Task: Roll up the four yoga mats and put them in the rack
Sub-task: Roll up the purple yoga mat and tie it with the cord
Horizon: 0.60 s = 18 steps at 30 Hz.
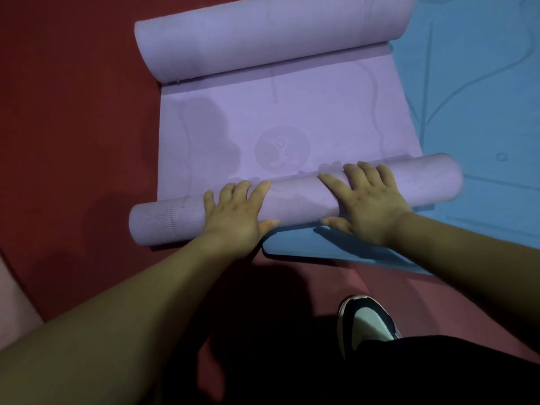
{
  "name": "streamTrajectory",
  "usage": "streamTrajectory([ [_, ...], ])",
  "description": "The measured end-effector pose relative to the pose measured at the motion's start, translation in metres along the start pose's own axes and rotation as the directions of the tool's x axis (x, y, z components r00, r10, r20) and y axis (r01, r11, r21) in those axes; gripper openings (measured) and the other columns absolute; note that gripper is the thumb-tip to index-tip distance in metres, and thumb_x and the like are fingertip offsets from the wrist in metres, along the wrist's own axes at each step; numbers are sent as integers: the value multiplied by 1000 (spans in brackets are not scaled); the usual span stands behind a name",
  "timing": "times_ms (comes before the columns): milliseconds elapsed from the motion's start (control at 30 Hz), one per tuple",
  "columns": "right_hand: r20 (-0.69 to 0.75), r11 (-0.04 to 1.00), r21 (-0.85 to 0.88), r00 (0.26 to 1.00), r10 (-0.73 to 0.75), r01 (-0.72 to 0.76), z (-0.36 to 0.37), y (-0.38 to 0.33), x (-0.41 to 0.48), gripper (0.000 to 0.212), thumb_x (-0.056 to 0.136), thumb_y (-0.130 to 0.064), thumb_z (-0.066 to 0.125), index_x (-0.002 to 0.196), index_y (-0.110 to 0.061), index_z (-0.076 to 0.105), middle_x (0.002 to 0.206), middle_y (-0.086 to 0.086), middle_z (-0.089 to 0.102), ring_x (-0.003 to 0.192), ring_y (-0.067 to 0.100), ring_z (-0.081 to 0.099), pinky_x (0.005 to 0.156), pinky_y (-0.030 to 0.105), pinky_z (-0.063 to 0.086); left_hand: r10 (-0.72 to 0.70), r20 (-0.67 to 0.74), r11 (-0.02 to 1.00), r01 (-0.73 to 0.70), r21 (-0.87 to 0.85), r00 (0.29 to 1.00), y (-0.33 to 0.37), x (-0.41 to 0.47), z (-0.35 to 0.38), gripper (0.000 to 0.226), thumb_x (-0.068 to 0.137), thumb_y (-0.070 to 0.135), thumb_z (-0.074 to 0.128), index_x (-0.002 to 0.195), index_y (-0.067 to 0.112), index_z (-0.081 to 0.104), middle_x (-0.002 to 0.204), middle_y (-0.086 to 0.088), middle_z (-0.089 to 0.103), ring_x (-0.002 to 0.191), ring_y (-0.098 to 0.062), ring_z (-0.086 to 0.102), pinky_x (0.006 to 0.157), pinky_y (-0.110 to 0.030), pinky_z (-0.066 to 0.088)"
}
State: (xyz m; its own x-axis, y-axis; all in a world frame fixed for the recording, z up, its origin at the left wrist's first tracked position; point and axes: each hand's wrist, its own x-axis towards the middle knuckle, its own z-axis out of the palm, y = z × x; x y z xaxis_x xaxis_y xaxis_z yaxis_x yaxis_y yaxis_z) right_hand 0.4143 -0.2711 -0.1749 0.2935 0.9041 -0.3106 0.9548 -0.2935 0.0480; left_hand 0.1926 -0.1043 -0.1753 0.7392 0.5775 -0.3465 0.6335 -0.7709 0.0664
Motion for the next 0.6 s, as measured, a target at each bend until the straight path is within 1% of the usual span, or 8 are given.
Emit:
streamTrajectory([
  [67, -26, 1000, -9, 1000, -2, 2, 2, 1, 2, 88, 84, -80, 29, 153, -27, 39, 138, 26, 50, 125, 46, 47, 107, 62, 32, 13, 30, 1000, -12, -17, 999, -3, 6, -4, 80, 91, 75, 37, 157, 40, 7, 161, 0, 20, 147, -28, 17, 118, -63, 10],
  [167, -13, 1000, 5, 1000, -20, 20, -3, 4, 9, 89, 83, -82, 24, 152, -28, 40, 134, 22, 52, 119, 43, 49, 104, 60, 33, 7, 56, 999, -5, -44, 998, -3, 8, -9, 82, 92, 74, 37, 158, 40, 2, 163, -2, 17, 149, -29, 14, 119, -64, 5],
  [267, 60, 1000, 13, 998, -2, 1, -12, 7, 13, 95, 78, -85, 12, 156, -34, 29, 142, 18, 46, 127, 40, 43, 108, 57, 28, 9, -5, 1000, -9, -13, 1000, 1, -1, -2, 86, 91, 75, 38, 159, 38, 0, 164, -5, 14, 150, -31, 10, 120, -64, 2],
  [367, 82, 1000, -5, 997, 13, -12, -14, 6, 16, 99, 72, -86, 5, 158, -39, 17, 149, 14, 38, 134, 37, 35, 113, 55, 22, -7, -52, 1000, 7, -1, 999, 3, -4, 7, 82, 93, 73, 36, 159, 38, 1, 165, -4, 13, 152, -31, 8, 120, -63, 2],
  [400, 74, 1000, 1, 997, 14, -14, -13, 6, 16, 98, 72, -86, 7, 158, -39, 16, 150, 15, 37, 136, 38, 34, 114, 56, 21, -14, -49, 1000, 14, -4, 999, 3, -2, 6, 80, 93, 72, 35, 159, 39, 3, 165, -4, 14, 151, -31, 9, 120, -63, 2],
  [467, 35, 1000, 14, 999, 16, -17, -8, 6, 15, 95, 75, -86, 15, 158, -39, 21, 150, 19, 39, 137, 42, 35, 114, 60, 22, -13, -22, 1000, 13, -7, 1000, 0, 5, 1, 78, 94, 72, 35, 158, 39, 5, 164, -3, 15, 150, -30, 11, 120, -61, 3],
  [533, -12, 1000, 22, 1000, 10, -10, -1, 4, 13, 92, 78, -85, 25, 156, -36, 30, 146, 23, 44, 133, 47, 40, 111, 64, 27, 4, 23, 1000, -4, 0, 1000, -3, 11, -5, 78, 94, 72, 34, 158, 40, 4, 164, -2, 15, 150, -30, 12, 120, -61, 5],
  [600, -27, 1000, 21, 1000, 11, -10, 0, 4, 15, 90, 79, -84, 26, 154, -35, 34, 141, 22, 48, 128, 46, 44, 109, 64, 30, 7, 56, 1000, -7, 4, 998, -5, 16, -9, 79, 94, 73, 35, 158, 40, 2, 165, -3, 14, 150, -30, 12, 120, -61, 6],
])
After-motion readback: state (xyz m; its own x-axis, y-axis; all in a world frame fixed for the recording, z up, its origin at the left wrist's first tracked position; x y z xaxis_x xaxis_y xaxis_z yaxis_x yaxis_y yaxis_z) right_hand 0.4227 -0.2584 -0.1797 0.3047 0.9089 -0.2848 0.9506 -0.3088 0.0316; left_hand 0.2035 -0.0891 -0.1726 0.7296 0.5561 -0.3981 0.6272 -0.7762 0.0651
